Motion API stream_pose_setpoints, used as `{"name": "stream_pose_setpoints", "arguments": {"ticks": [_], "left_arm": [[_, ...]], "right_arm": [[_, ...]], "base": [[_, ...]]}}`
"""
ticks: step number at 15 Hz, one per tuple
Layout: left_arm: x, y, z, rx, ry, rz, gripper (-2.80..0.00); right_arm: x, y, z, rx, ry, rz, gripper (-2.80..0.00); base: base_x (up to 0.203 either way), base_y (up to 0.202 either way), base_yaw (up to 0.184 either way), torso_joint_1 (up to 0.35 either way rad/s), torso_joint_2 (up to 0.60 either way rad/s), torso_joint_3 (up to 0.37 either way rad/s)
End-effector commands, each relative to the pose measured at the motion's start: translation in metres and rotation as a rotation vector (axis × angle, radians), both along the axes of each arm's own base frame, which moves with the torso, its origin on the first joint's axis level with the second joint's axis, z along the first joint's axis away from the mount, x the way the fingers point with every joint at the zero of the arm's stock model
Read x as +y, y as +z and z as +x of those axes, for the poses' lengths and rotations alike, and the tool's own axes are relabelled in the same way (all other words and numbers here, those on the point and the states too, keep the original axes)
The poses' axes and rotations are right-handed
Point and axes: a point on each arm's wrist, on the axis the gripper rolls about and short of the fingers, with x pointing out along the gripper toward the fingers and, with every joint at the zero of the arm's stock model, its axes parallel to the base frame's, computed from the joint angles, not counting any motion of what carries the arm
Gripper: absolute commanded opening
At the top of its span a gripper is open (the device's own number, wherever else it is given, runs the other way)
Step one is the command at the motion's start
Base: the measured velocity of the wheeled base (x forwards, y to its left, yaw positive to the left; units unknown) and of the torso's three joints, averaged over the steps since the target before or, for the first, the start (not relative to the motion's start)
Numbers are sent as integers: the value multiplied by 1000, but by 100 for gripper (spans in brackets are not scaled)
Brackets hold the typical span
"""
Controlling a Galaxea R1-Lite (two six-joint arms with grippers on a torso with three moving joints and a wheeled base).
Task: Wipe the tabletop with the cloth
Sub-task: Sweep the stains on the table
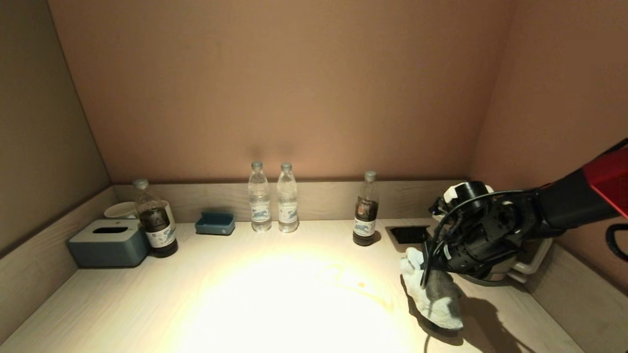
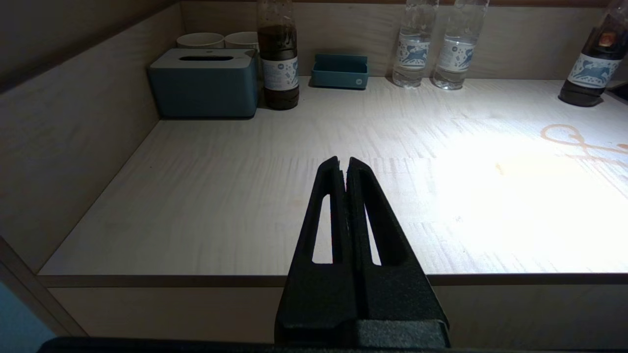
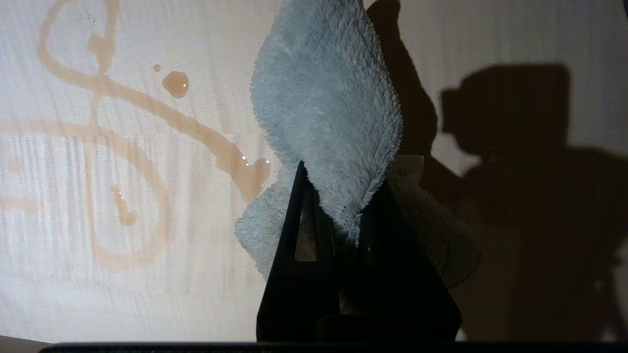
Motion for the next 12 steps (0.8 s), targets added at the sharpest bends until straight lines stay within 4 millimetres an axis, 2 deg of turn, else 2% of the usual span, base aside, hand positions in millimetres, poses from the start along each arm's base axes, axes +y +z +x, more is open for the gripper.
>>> {"name": "stream_pose_setpoints", "arguments": {"ticks": [1,12], "left_arm": [[0,0,0,1,0,-1,-280],[0,0,0,1,0,-1,-280]], "right_arm": [[0,-17,6,49,-1,-1,-280],[1,-36,12,107,-27,2,-280]], "base": [[0,0,0,0,0,0],[0,0,0,0,0,0]]}}
